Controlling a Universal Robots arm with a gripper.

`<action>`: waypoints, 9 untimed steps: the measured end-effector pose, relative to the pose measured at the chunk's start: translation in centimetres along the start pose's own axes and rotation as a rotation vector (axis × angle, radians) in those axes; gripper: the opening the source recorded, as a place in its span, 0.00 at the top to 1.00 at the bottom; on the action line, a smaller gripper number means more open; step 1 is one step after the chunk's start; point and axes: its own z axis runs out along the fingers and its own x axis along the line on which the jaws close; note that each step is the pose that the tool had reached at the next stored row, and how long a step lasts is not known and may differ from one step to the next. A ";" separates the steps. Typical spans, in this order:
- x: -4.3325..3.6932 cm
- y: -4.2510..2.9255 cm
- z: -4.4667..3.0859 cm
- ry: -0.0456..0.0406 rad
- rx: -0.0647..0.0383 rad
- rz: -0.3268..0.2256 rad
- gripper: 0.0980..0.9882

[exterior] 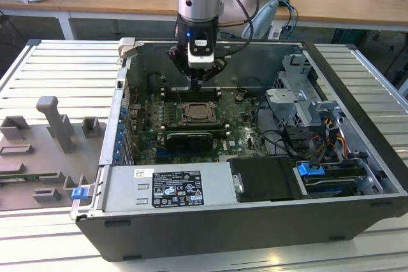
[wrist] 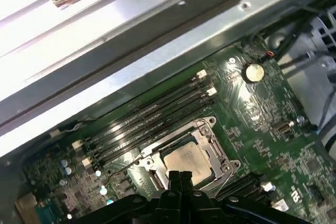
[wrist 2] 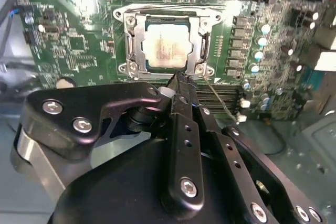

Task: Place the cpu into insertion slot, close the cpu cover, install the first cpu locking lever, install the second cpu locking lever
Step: 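Install the first cpu locking lever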

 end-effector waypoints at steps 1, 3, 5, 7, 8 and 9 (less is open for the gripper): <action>0.00 0.00 0.00 0.0008 0.000 -0.030 0.99; 0.00 0.00 0.01 0.0021 -0.001 -0.076 0.99; 0.00 0.00 0.01 0.0037 -0.002 -0.132 0.99; 0.00 0.00 0.01 0.0049 -0.003 -0.178 0.99; 0.00 0.00 0.01 0.0054 -0.003 -0.197 0.99; 0.00 0.00 0.01 0.0064 -0.003 -0.231 0.99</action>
